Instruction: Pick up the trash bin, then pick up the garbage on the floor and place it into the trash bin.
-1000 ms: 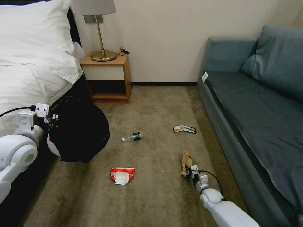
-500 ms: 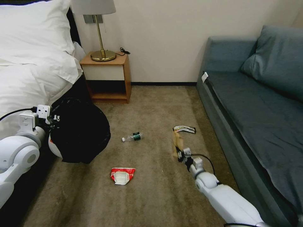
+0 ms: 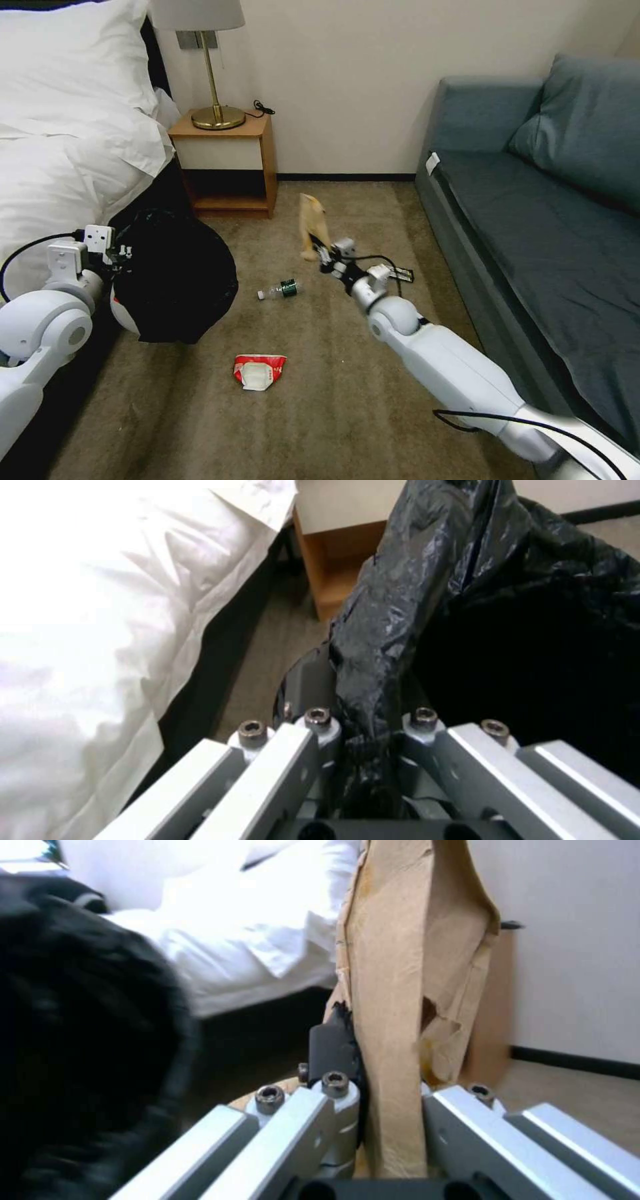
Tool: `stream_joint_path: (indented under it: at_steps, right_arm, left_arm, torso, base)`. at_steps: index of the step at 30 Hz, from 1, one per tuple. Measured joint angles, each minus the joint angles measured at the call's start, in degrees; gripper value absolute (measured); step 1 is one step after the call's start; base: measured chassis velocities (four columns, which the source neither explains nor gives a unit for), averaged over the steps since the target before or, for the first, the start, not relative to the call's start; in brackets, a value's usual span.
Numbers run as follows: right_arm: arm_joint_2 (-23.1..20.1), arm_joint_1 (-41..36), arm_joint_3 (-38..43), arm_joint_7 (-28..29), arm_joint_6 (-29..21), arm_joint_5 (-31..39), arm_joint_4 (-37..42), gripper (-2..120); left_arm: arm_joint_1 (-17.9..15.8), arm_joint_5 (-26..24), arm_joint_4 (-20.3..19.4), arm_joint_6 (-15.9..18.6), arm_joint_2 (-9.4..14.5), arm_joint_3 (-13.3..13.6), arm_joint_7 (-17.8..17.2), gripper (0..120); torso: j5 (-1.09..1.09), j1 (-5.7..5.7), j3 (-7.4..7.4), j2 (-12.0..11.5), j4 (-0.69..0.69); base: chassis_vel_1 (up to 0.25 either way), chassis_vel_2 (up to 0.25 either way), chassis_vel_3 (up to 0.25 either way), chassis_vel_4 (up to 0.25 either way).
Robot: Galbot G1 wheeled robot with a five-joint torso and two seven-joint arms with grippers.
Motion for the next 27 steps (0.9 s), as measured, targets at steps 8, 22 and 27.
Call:
stream_joint_path:
  at_steps: [8,22,27]
  right_arm:
    - [2.9,1.0,-4.1,0.4,-1.0,3.6,4.2,0]
    - [6.5,4.1,-9.1,1.6,-2.6,9.8,9.8,0]
    - [8.7,4.8,-11.6,1.3,-2.0,9.5,6.9,0]
  left_arm:
    - [-2.3,0.4,1.6,-1.6,-1.7,1.9,1.0,4]
    - [-5.5,2.2,4.0,-3.2,-5.4,5.3,1.3,4]
    - [-5.6,2.3,4.0,-3.6,-6.4,5.5,1.3,4]
  torso:
    - [0.0,0.0,0.0,0.0,0.0]
    - [0.0,0.0,0.0,0.0,0.0]
    - [0.01,0.0,0.0,0.0,0.0]
  base:
    - [0.0,0.0,0.0,0.0]
    - [0.0,0.0,0.0,0.0]
    - [0.0,0.0,0.0,0.0]
